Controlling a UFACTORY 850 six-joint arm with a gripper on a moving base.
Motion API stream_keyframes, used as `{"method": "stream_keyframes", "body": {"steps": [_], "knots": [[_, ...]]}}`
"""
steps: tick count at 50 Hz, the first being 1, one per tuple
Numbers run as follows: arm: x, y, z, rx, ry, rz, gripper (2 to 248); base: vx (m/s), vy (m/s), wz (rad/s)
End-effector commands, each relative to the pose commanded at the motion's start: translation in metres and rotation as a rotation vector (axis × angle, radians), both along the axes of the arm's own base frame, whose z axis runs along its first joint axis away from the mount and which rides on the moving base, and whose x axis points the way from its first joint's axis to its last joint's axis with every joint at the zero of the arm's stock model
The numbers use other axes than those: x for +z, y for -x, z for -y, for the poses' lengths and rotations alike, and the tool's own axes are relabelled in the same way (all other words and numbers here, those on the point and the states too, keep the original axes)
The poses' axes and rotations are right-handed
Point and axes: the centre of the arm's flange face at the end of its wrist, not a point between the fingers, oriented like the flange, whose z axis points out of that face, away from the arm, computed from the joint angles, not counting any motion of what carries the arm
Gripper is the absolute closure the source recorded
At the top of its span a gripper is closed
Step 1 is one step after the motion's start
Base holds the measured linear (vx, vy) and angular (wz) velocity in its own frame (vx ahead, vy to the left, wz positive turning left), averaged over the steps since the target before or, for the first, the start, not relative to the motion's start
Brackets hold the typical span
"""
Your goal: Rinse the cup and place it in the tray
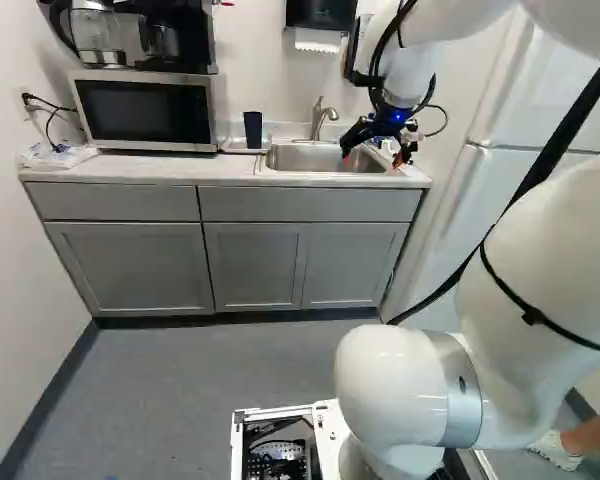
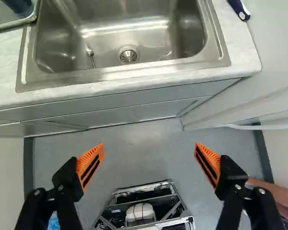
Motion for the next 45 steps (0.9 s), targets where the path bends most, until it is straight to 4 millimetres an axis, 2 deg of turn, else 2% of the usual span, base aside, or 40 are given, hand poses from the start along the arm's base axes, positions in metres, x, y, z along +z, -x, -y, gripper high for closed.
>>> {"method": "stream_keyframes", "body": {"steps": [45], "knots": [[-0.0008,0.0000,-0.0002,0.000,0.000,0.002,3,0.000,0.000,0.000]]}}
